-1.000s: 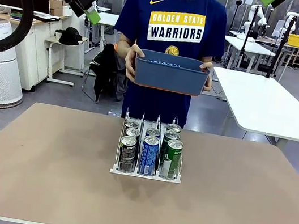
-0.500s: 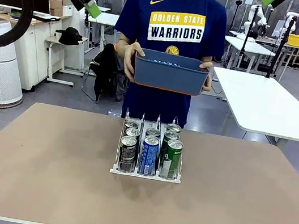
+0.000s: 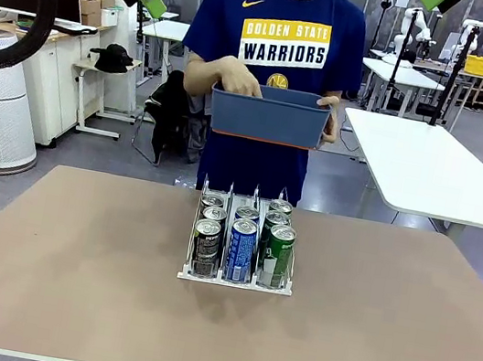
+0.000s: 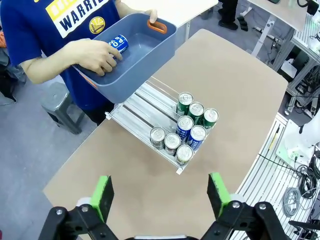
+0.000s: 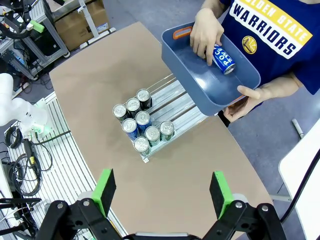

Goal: Fill the beverage cans into the dispenser.
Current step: Pick up the Ionic drink handed by the human.

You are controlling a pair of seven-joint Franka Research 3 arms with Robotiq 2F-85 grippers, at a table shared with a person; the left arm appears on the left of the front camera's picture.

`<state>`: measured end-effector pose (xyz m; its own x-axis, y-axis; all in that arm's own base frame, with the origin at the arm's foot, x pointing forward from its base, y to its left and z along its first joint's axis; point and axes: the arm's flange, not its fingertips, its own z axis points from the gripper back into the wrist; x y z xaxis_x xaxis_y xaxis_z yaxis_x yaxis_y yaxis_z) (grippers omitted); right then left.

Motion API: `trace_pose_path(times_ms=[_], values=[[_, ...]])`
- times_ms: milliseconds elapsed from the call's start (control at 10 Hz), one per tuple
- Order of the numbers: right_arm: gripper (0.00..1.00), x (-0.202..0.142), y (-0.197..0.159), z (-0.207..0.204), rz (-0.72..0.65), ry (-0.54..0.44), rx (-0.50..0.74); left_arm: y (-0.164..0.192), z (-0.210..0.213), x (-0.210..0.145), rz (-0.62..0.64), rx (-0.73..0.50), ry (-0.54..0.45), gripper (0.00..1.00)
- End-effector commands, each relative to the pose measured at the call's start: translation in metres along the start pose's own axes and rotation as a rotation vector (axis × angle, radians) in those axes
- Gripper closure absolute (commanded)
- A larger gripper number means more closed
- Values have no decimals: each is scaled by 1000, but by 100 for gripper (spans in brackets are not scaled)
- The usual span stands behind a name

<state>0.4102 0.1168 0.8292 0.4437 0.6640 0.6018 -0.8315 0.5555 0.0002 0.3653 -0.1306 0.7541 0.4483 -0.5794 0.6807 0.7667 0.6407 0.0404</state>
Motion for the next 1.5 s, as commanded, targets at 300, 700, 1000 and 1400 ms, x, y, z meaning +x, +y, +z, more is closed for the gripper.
trace_pose_path(times_ms=[300,700,1000,1400], values=[[0,-2,2,1,-1,1,1,0,2,0,0,2,-4,0],[0,-2,2,1,-1,1,1,0,2,0,0,2,-4,0],[0,-2,2,1,-1,1,1,0,2,0,0,2,-4,0],[0,-2,2,1,-1,1,1,0,2,0,0,2,-4,0]])
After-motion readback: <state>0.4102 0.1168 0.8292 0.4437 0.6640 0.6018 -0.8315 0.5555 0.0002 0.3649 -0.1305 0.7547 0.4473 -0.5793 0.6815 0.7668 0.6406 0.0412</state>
